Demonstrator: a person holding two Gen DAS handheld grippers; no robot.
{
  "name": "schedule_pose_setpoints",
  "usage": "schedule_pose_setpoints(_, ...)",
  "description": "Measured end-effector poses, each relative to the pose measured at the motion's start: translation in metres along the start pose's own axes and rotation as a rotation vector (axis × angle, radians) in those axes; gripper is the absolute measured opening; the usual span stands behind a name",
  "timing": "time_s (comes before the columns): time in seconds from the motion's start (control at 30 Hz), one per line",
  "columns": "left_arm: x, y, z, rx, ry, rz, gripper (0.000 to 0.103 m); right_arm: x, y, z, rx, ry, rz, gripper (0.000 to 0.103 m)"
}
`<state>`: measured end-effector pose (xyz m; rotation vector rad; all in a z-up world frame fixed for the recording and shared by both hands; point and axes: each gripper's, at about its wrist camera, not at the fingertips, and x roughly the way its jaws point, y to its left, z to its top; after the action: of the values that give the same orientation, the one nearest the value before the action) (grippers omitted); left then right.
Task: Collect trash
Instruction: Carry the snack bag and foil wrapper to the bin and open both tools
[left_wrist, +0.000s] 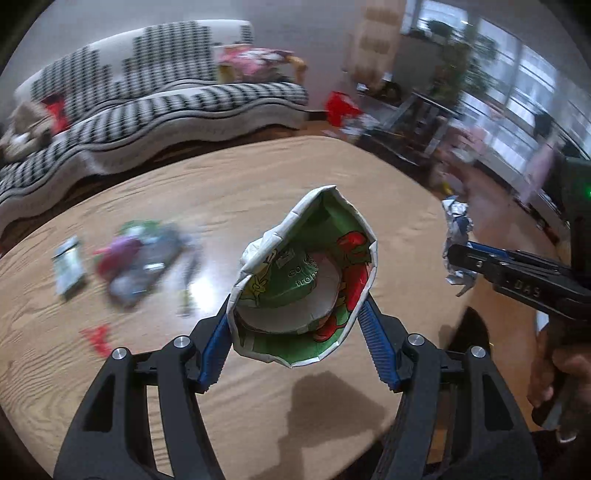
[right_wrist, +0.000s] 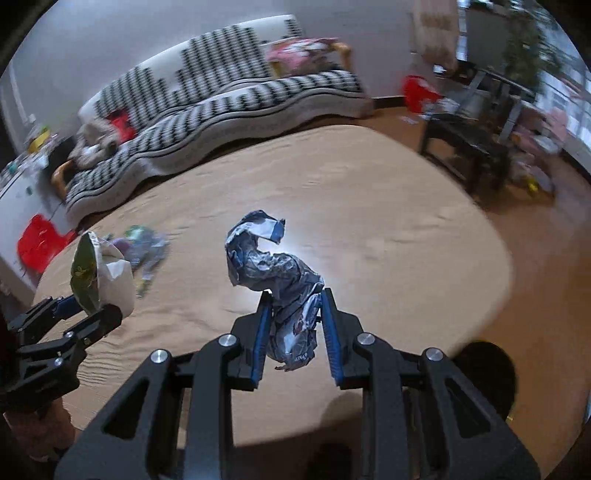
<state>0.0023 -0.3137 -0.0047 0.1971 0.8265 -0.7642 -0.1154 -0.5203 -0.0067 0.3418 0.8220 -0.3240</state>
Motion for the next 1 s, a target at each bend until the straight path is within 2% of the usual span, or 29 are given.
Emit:
schedule_pose_setpoints(0.3,0.038,-0.135,-0.011,0.174,0.042,-0.181,0.064,-0.045,-0.139,-0.057,0.223,0.003,-0.155,0.027)
schedule_pose_setpoints(0.5,0.061,-0.206,-0.031,0.268,0.091,-0.278,0.064,-0.069,-0.206,-0.091,0.363,0.019,-0.227,0.027)
schedule_pose_setpoints(0.73,0.088,-0.263,-0.052,0.360,0.162,-0.346,0.064,-0.076,-0.250,-0.118,0.438,0.061,-0.279,0.027)
schedule_pose_setpoints(1.0,0.113,-0.287,-0.065,0.395,0.214,-0.363,0.064,-0.082,-0.272,-0.129,0.485,0.073,-0.291,0.027)
